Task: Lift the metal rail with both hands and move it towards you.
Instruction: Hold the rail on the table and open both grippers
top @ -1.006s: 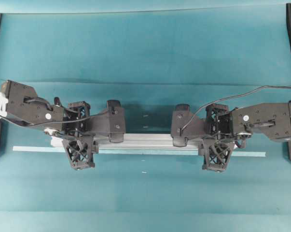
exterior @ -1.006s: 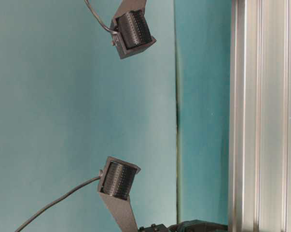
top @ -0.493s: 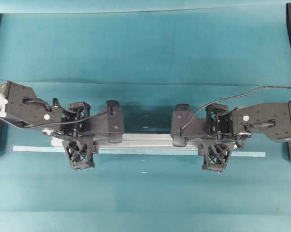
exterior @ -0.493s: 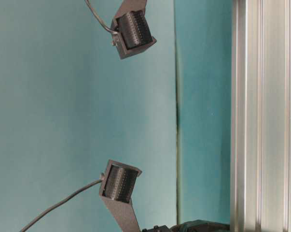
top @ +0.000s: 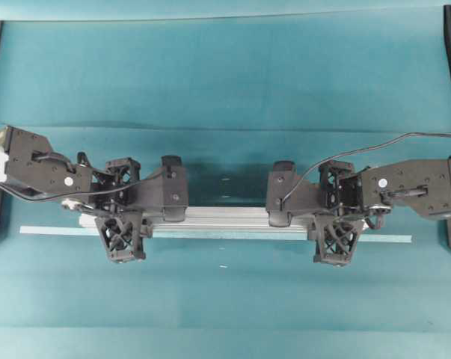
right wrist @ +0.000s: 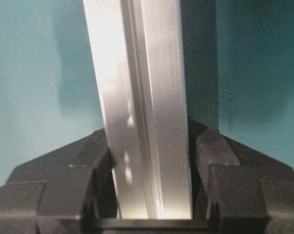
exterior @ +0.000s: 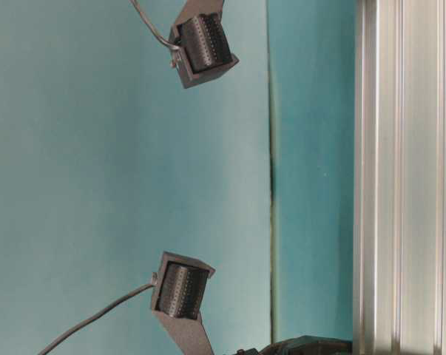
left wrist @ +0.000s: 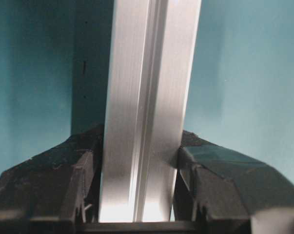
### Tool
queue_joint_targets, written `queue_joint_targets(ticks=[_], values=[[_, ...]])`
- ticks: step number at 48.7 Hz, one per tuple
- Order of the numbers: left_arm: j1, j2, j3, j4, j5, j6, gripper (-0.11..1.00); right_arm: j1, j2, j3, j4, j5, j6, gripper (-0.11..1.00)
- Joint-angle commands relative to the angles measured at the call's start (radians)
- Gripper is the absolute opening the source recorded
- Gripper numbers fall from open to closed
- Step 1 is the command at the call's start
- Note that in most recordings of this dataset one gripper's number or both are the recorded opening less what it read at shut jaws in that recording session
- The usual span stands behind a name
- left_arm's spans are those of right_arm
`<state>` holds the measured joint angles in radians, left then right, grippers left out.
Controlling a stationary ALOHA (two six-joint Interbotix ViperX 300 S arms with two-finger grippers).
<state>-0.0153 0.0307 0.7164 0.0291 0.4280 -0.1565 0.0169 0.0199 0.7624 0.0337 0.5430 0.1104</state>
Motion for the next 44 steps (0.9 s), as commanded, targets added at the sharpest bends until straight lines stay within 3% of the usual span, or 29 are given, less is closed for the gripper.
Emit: queue_joint_targets(ticks=[1,9,14,18,21,24,27,44], values=[[0.011,-0.005,-0.008,-0.003,-0.015,-0.005,0.32,-0.005,0.005,-0.008,0.009,-0.026,0.018,0.40],[0.011,-0.003,-0.006,-0.003,-0.015,-0.005,0.32,-0.006,0.006,-0.008,0.011,-0.029,0.020,0.40],[0.011,-0.003,-0.008,-0.003,-0.015,-0.003,0.57,-0.005,0.006,-0.008,0.025,-0.029,0.021,0.42],[0.012,-0.005,-0.006,-0.003,-0.015,-0.005,0.80,-0.006,0.005,-0.006,0.046,-0.026,0.023,0.64],[0.011,-0.003,-0.005,-0.003,-0.015,-0.003,0.88,-0.005,0.005,-0.005,0.048,-0.026,0.020,0.81],[0.011,-0.003,-0.002,-0.003,-0.015,-0.003,0.88,-0.002,0.003,0.000,0.044,-0.029,0.014,0.94],[0.011,-0.005,-0.002,-0.003,-0.015,-0.003,0.88,-0.003,0.002,0.003,0.035,-0.031,0.014,1.00],[0.009,-0.005,-0.002,-0.003,-0.028,-0.003,0.88,-0.006,-0.018,0.015,0.006,-0.021,0.015,1.00]])
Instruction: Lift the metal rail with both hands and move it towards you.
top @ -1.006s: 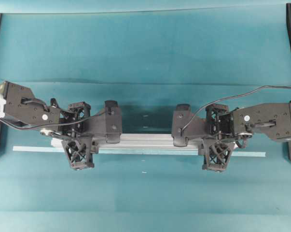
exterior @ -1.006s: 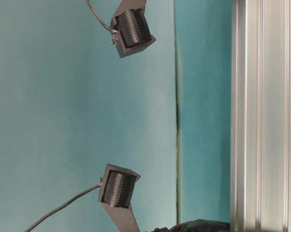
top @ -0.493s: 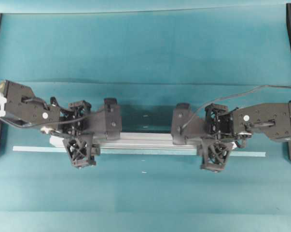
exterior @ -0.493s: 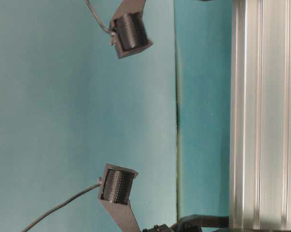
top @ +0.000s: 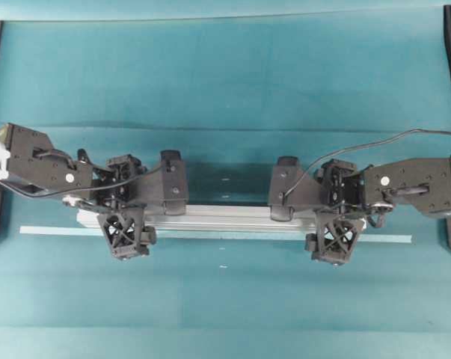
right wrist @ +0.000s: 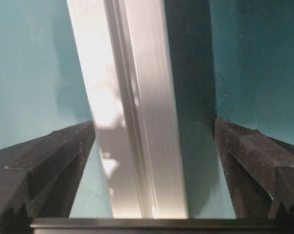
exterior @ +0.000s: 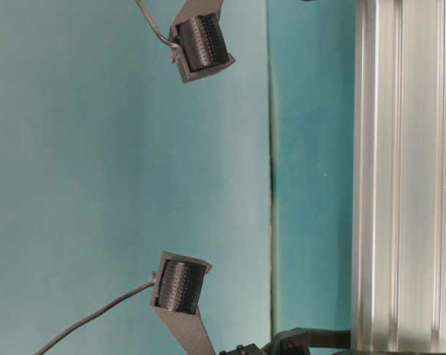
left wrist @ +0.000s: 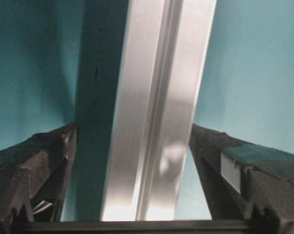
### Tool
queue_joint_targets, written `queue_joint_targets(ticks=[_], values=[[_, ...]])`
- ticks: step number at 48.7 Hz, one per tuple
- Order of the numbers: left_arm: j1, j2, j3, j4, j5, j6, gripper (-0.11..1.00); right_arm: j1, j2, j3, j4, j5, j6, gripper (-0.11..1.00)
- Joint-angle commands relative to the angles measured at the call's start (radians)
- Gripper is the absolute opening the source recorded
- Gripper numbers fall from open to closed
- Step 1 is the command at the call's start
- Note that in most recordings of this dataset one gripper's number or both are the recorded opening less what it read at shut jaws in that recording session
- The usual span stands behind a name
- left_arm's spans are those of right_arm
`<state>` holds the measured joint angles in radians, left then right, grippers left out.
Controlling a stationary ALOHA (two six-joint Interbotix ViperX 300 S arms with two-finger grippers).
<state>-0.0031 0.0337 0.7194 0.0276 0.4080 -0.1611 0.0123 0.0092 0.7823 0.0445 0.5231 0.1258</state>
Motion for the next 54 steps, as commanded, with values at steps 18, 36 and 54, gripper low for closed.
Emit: queue_joint_targets(ticks=[18,36,54], values=[[-0.003,-0.071,-0.006,-0.002,0.018,0.003,0.89,-0.040,-0.129,-0.008,-0.006,0.017,0.002,1.00],[-0.005,-0.328,-0.002,-0.002,0.133,0.008,0.90,-0.055,-0.420,0.011,-0.006,0.069,0.000,1.00],[-0.026,-0.551,0.014,-0.002,0.104,0.091,0.90,-0.055,-0.635,0.051,-0.006,0.061,0.000,1.00]])
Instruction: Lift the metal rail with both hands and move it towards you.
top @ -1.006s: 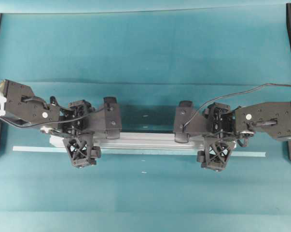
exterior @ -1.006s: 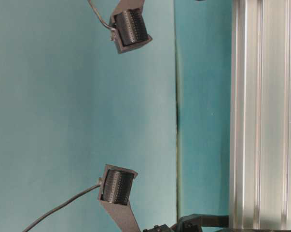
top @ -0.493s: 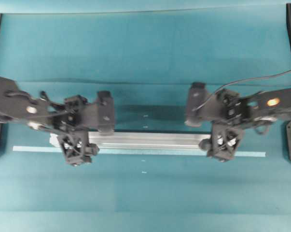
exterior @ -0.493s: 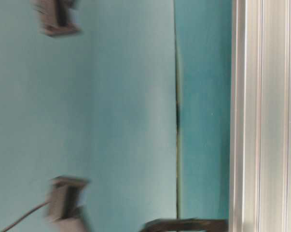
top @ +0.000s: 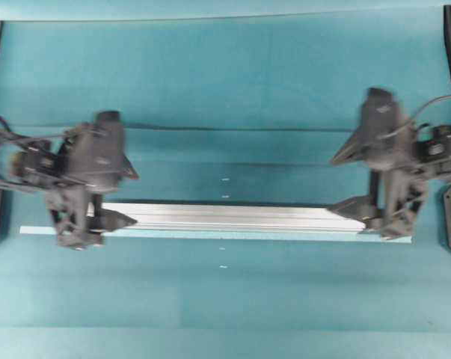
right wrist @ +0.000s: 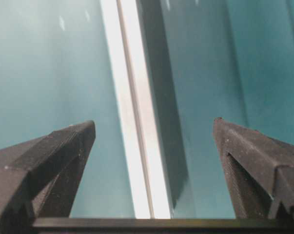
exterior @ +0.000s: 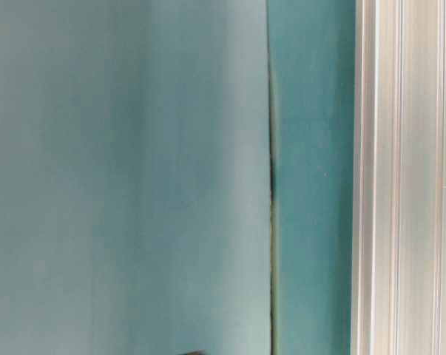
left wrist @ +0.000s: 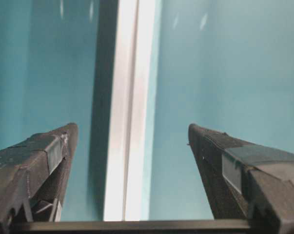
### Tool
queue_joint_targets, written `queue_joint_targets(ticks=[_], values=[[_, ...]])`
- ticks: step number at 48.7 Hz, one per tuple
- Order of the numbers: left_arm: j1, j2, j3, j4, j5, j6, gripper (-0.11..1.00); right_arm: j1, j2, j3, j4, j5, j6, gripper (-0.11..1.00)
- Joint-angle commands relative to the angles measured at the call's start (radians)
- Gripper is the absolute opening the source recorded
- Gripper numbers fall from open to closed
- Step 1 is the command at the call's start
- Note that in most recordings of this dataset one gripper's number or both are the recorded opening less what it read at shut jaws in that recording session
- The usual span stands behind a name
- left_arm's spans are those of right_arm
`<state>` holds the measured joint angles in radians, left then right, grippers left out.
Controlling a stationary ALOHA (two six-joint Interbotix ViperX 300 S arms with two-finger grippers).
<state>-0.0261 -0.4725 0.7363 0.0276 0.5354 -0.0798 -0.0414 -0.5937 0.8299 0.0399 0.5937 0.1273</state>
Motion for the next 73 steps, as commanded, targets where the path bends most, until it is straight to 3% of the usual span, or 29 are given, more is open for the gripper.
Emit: queue_joint_targets(ticks=[1,20,49,73], values=[[-0.003,-0.055,0.000,-0.002,-0.031,0.012,0.90,-0.002,-0.041,0.005,-0.002,-0.009,-0.002,1.00],[0.000,-0.252,0.091,-0.002,-0.209,0.015,0.90,-0.002,-0.224,0.052,-0.002,-0.147,0.002,1.00],[0.000,-0.462,0.117,-0.002,-0.216,0.011,0.89,-0.002,-0.344,0.060,-0.002,-0.153,0.002,1.00],[0.005,-0.479,0.123,-0.002,-0.216,0.011,0.89,-0.002,-0.394,0.075,-0.002,-0.155,0.003,0.99]])
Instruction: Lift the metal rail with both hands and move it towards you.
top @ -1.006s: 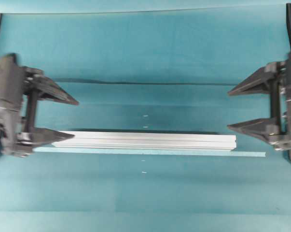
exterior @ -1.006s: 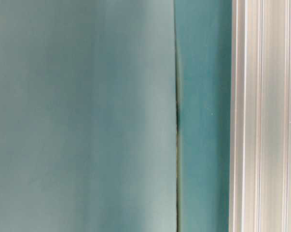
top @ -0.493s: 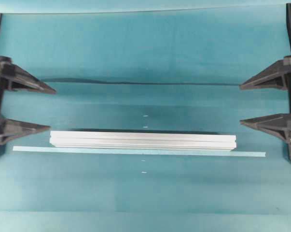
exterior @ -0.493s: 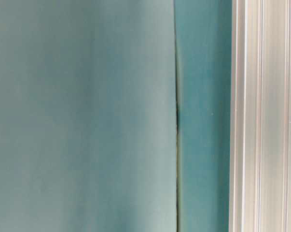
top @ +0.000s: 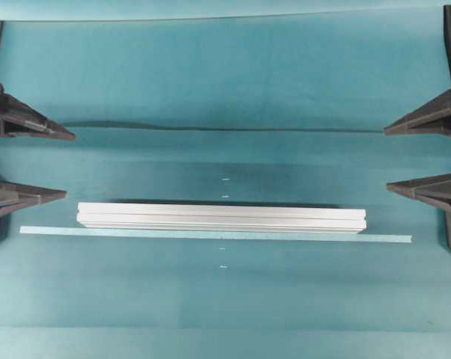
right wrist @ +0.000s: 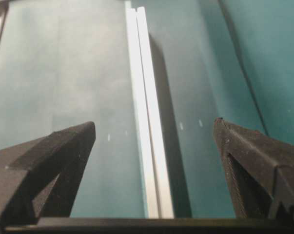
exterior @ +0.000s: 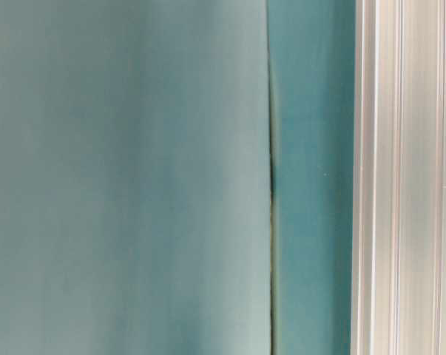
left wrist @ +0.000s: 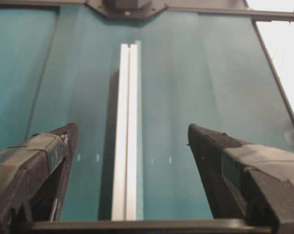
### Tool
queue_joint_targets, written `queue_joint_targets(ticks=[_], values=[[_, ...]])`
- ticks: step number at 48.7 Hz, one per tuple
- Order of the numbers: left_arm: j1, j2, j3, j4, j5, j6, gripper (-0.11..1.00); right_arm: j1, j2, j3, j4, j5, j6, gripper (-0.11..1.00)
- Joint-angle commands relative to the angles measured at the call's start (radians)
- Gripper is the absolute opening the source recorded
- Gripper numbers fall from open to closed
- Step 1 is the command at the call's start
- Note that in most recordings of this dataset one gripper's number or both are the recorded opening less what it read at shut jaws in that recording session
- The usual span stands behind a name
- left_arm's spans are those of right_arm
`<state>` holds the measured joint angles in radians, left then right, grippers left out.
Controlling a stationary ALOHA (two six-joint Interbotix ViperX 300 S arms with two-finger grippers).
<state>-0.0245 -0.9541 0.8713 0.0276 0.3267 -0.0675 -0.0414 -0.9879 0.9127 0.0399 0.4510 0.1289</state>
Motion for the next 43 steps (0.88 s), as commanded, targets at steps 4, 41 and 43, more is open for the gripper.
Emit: queue_joint_targets(ticks=[4,41,43], values=[[0.003,0.003,-0.011,-0.002,-0.008,-0.002,0.89,-0.005,0.000,-0.008,-0.002,-0.012,0.002,0.99],[0.006,0.002,0.008,-0.002,-0.008,-0.012,0.89,-0.006,0.000,0.011,-0.002,-0.012,0.003,0.99],[0.005,0.003,0.008,-0.002,-0.009,-0.012,0.89,-0.006,0.000,0.011,-0.002,-0.012,0.003,0.99]])
